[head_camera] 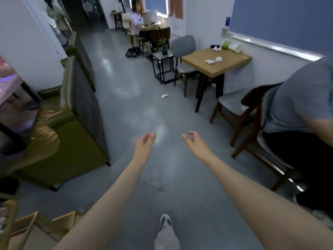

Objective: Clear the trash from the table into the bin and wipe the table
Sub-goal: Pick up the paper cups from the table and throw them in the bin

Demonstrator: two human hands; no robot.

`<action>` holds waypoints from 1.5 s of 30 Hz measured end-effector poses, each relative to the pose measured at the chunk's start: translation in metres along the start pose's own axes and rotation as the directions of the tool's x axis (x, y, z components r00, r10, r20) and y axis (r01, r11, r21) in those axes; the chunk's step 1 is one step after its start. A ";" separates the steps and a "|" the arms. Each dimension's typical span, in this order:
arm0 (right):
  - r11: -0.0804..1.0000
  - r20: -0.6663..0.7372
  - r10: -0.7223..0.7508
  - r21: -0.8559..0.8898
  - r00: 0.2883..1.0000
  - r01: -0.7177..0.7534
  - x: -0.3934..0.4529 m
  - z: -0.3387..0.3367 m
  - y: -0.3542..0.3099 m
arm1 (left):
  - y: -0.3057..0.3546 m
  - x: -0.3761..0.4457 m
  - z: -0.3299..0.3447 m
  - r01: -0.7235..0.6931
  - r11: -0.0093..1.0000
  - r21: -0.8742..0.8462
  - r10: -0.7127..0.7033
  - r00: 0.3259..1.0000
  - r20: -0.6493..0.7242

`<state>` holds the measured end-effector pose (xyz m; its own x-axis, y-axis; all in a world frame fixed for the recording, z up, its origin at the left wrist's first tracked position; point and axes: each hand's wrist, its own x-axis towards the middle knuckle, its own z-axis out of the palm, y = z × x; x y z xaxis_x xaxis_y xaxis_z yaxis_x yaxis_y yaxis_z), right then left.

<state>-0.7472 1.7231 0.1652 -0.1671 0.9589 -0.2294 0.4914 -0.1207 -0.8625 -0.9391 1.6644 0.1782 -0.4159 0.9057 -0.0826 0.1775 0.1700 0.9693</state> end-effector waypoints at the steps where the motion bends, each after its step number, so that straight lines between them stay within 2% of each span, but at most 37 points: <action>1: 1.000 -0.016 0.019 -0.006 1.000 -0.019 0.018 0.000 -0.002 | -0.001 0.023 0.005 0.011 1.000 -0.015 -0.011 1.000 0.021; 6: 0.997 -0.070 0.077 -0.020 0.995 -0.079 0.094 0.002 -0.029 | -0.002 0.126 0.017 0.052 0.999 -0.014 -0.050 0.992 0.115; 11: 0.994 -0.165 0.086 -0.045 0.983 -0.095 0.167 -0.006 -0.057 | 0.002 0.227 0.020 -0.027 0.999 0.040 0.019 0.979 0.202; 18: 0.993 -0.216 0.103 -0.036 0.971 -0.114 0.263 -0.014 -0.079 | 0.011 0.335 0.028 -0.062 0.996 0.059 0.047 0.971 0.235; 30: 0.994 -0.117 0.109 0.044 0.987 -0.105 0.478 -0.025 -0.088 | 0.034 0.524 0.078 -0.028 0.991 0.134 0.001 0.981 0.196; 31: 0.992 -0.116 0.114 0.060 0.987 -0.108 0.558 -0.051 -0.091 | 0.048 0.593 0.118 -0.034 0.985 0.168 0.005 0.985 0.173; 35: 0.994 -0.131 0.102 0.045 0.986 -0.097 0.598 -0.066 -0.092 | 0.057 0.627 0.129 -0.013 0.978 0.207 -0.023 0.984 0.174; 38: 0.992 -0.132 0.110 0.068 0.985 -0.102 0.613 -0.071 -0.090 | 0.059 0.639 0.139 -0.006 0.985 0.175 -0.026 0.983 0.183; 45: 0.979 -0.147 0.183 0.120 0.972 -0.166 0.713 -0.111 -0.080 | 0.074 0.731 0.206 -0.028 0.982 0.185 -0.019 0.969 0.248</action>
<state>-0.8107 2.4446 0.1208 0.0532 0.9479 -0.3140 0.4062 -0.3078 -0.8604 -1.0465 2.4191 0.1420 -0.1850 0.9703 -0.1561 0.3508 0.2135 0.9118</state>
